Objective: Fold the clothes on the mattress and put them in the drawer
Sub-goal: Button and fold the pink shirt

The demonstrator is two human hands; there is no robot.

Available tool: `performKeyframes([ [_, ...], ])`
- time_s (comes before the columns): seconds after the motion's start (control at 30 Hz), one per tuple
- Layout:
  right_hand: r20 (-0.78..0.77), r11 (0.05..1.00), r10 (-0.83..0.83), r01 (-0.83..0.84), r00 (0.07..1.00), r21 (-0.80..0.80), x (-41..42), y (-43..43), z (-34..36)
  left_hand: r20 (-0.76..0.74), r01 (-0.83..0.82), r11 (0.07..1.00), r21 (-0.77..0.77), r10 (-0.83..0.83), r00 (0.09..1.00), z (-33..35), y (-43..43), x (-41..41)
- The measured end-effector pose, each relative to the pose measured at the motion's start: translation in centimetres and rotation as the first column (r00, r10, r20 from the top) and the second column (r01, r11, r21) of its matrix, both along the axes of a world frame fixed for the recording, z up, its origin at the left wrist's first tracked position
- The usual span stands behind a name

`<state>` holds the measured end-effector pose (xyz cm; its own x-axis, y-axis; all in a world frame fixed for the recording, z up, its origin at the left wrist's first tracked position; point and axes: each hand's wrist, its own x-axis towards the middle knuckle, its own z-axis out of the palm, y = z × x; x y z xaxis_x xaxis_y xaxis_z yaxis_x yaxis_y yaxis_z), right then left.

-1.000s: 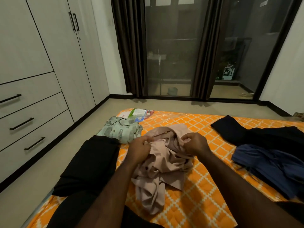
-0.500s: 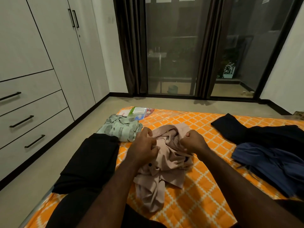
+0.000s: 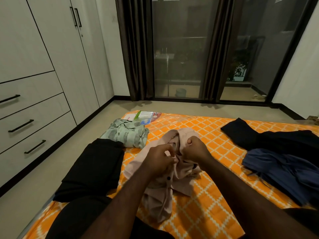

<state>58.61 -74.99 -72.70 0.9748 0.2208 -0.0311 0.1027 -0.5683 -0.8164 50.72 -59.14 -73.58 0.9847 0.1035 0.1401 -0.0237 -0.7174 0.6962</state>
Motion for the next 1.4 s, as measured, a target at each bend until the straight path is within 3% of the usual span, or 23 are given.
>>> performKeyframes([
  [0.07,-0.101,0.987,0.029,-0.013,0.994,0.160,-0.4,1.0,-0.4,-0.056,-0.008,0.957,-0.292,-0.008,0.998,0.1,-0.3,-0.1],
  [0.13,-0.111,0.976,0.031,-0.006,0.993,0.219,-0.7,1.7,-1.0,-0.100,-0.028,0.816,-0.577,-0.036,0.994,0.1,-0.3,-0.3],
  [0.17,-0.076,0.973,0.013,0.005,0.997,0.230,-0.9,1.9,-1.3,-0.100,-0.040,0.771,-0.635,-0.031,0.994,0.2,-0.3,-0.3],
  [0.3,0.104,0.963,-0.037,0.008,0.994,0.270,-0.9,2.1,-1.9,-0.069,-0.090,0.752,-0.653,0.059,0.996,0.1,0.0,0.0],
  [0.53,0.264,0.970,-0.070,0.004,0.962,0.243,-0.9,1.9,-2.2,-0.111,-0.062,0.699,-0.712,-0.024,0.994,-0.2,0.1,0.3],
  [0.77,0.425,0.967,-0.097,-0.015,0.900,0.254,-2.4,2.8,-2.0,-0.179,-0.278,0.670,-0.688,0.215,0.960,-0.4,0.3,0.5],
  [0.93,0.426,0.965,-0.052,-0.064,0.903,0.254,-3.2,3.4,-3.0,-0.214,-0.305,0.509,-0.805,0.231,0.949,-0.8,0.5,0.4],
  [1.1,0.382,0.968,-0.057,-0.043,0.922,0.248,-3.0,3.6,-3.6,-0.258,-0.304,0.429,-0.850,0.163,0.952,-1.0,0.7,0.5],
  [1.4,0.236,0.899,-0.067,-0.044,0.969,0.436,-2.9,3.6,-3.9,-0.254,-0.315,0.388,-0.866,0.201,0.946,-1.3,0.5,0.5],
])
